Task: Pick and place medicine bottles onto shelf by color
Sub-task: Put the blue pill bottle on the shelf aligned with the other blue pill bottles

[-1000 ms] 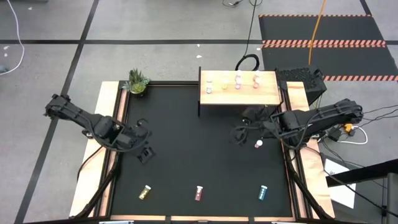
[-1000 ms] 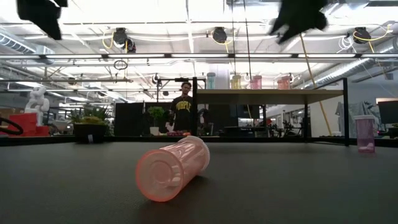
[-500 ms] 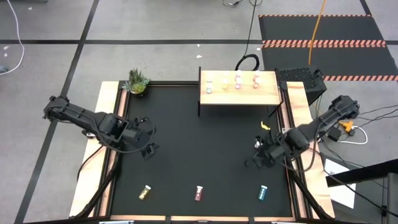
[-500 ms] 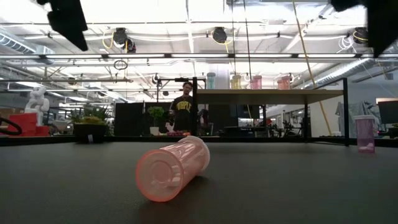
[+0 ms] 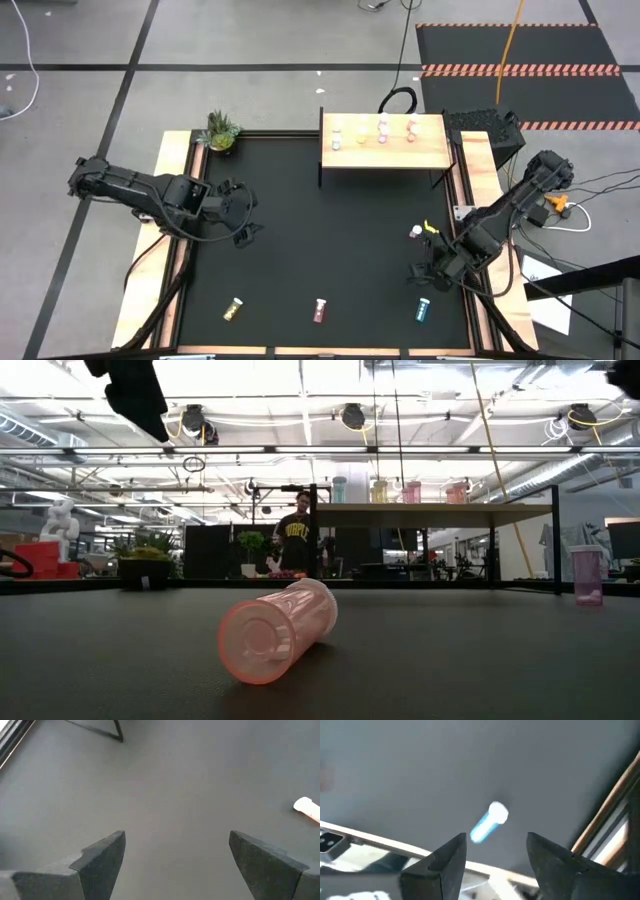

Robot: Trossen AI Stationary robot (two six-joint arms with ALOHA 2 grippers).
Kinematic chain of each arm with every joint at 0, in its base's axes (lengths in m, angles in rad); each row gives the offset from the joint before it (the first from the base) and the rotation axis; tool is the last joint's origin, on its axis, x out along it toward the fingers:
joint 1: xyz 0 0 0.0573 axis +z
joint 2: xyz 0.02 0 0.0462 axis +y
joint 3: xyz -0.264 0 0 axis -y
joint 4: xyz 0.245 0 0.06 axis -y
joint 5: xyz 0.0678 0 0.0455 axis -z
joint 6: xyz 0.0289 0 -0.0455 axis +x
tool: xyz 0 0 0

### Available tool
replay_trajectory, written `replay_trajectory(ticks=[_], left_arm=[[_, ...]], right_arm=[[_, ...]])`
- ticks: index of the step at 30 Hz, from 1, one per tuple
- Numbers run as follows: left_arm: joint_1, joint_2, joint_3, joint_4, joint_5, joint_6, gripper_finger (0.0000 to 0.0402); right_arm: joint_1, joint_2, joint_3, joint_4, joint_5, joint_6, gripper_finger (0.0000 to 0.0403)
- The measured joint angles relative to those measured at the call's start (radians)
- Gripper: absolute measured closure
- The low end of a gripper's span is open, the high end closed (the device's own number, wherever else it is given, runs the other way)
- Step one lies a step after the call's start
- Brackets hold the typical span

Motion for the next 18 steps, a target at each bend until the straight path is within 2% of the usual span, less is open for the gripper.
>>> replay_trajectory(ticks=[4,10,18], left_arm=[[0.013,0.0,0.0,0.0,0.001,-0.006,0.0046],[0.013,0.0,0.0,0.0,0.002,0.017,0.0046],[0.013,0.0,0.0,-0.004,0.038,0.093,0.0046]], right_arm=[[0.047,0.048,0.0,0.09,-0.025,0.145,0.0202],[0.043,0.174,0.0,0.184,-0.068,0.154,0.0202],[0.037,0.264,0.0,0.413,-0.215,0.202,0.0202]])
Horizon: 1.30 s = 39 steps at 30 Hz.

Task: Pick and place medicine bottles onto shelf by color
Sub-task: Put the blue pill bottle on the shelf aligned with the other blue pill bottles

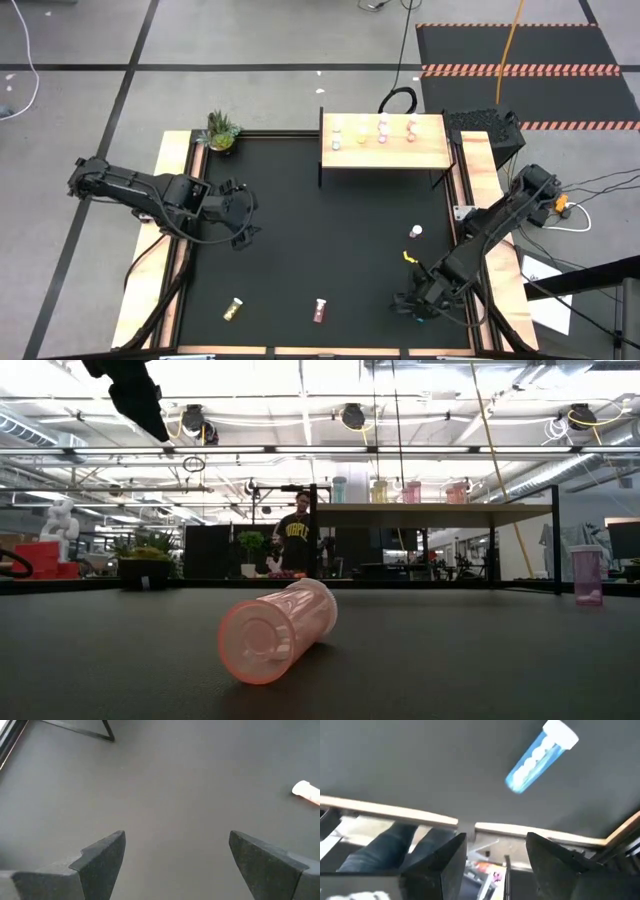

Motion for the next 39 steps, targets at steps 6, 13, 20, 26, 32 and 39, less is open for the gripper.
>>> replay_trajectory(ticks=[6,13,20,26,32,39], left_arm=[[0.0,0.0,0.0,0.005,0.0,-0.017,0.0046],[0.0,0.0,0.0,0.006,-0.008,-0.031,0.0046],[0.0,0.0,0.0,0.007,-0.01,-0.075,0.0046],[0.001,0.0,0.0,0.007,-0.011,-0.084,0.0046],[0.03,0.0,0.0,0.008,-0.022,-0.101,0.0046],[0.078,0.0,0.0,0.025,-0.022,-0.11,0.0046]], right_arm=[[0.009,0.038,0.0,-0.054,-0.021,0.0,0.0202],[0.008,0.038,-0.057,-0.012,-0.02,-0.003,0.0202],[0.008,0.043,-0.197,0.217,-0.021,0.004,0.0202],[0.008,0.043,-0.248,0.186,-0.021,0.0,0.0203],[0.008,0.043,-0.293,0.229,-0.019,-0.034,0.0235],[0.009,0.035,-0.295,0.318,0.099,-0.179,0.0288]])
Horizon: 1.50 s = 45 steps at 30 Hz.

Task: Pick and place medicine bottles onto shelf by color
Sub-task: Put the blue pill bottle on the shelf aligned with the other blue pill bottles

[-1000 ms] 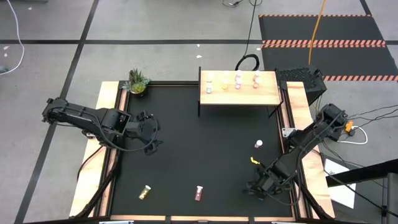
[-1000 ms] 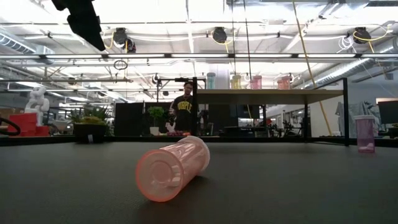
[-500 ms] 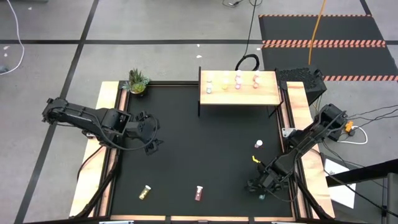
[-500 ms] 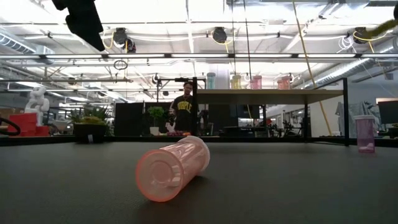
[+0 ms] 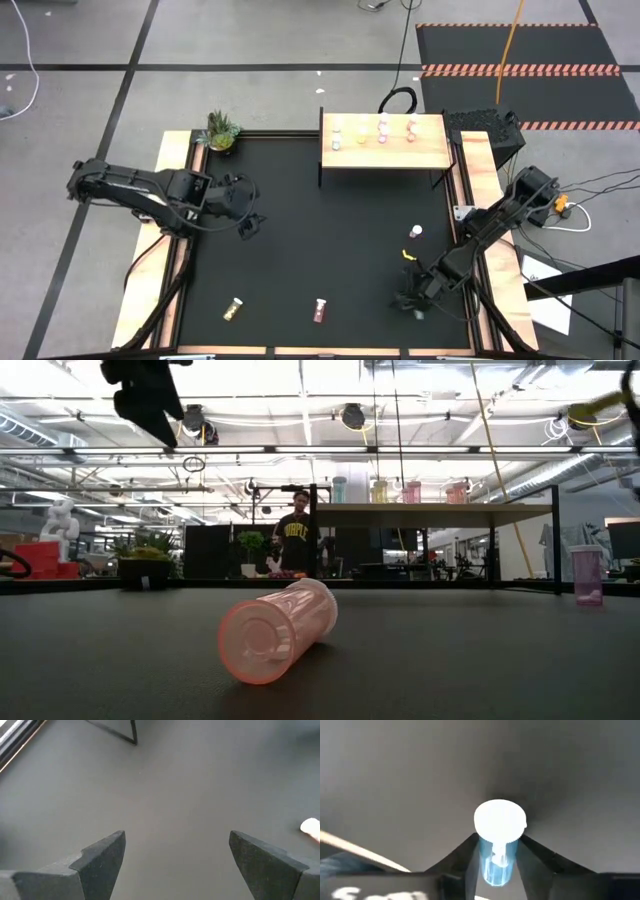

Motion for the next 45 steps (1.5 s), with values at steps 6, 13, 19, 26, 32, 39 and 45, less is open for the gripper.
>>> replay_trajectory(ticks=[6,13,19,26,32,39,45], left_arm=[[0.041,0.0,0.0,0.135,0.039,0.059,0.0046],[0.081,0.017,0.001,0.485,0.2,0.267,0.0046],[0.088,0.097,0.003,0.817,0.366,0.347,0.0046],[0.087,0.232,0.001,1.07,0.422,0.349,0.0046],[0.104,0.285,0.0,1.21,0.412,0.401,0.0046],[0.125,0.285,0.0,1.274,0.412,0.555,0.0046],[0.16,0.309,-0.001,1.315,0.382,0.553,0.0046]], right_arm=[[-0.006,-0.027,0.0,0.135,0.325,-0.216,0.0311],[-0.095,-0.074,0.0,0.235,0.537,-0.556,0.031],[-0.247,-0.145,0.077,0.228,0.672,-0.989,0.0309],[-0.38,-0.185,0.219,0.232,0.781,-1.482,0.0309],[-0.46,-0.185,0.307,0.232,0.784,-1.773,0.0309],[-0.519,-0.194,0.387,0.261,0.767,-1.996,0.0309],[-0.553,-0.193,0.392,0.376,0.744,-2.122,0.0309]])
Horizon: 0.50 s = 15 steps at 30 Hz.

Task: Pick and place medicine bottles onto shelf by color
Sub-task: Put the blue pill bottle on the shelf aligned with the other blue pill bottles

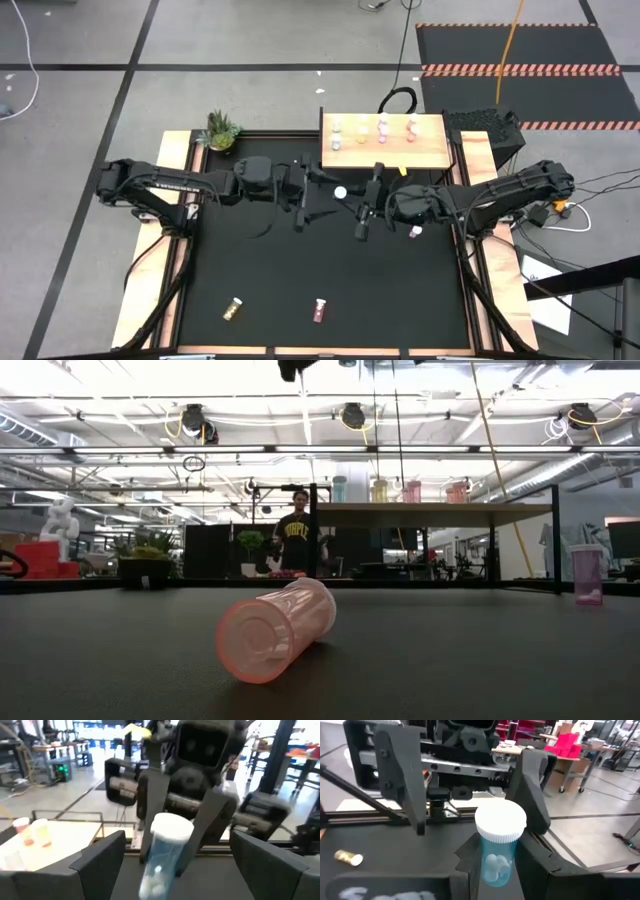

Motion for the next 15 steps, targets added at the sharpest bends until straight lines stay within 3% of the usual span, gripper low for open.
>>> replay_trajectory(ticks=[11,15], left_arm=[[0.031,0.012,0.018,0.046,-0.026,0.084,0.0047],[0.032,0.015,0.016,0.024,-0.025,0.086,0.0077]], right_arm=[[-0.052,0.002,0.001,0.009,-0.053,-0.005,0.0309],[-0.058,0.0,0.001,0.014,-0.053,-0.001,0.0309]])
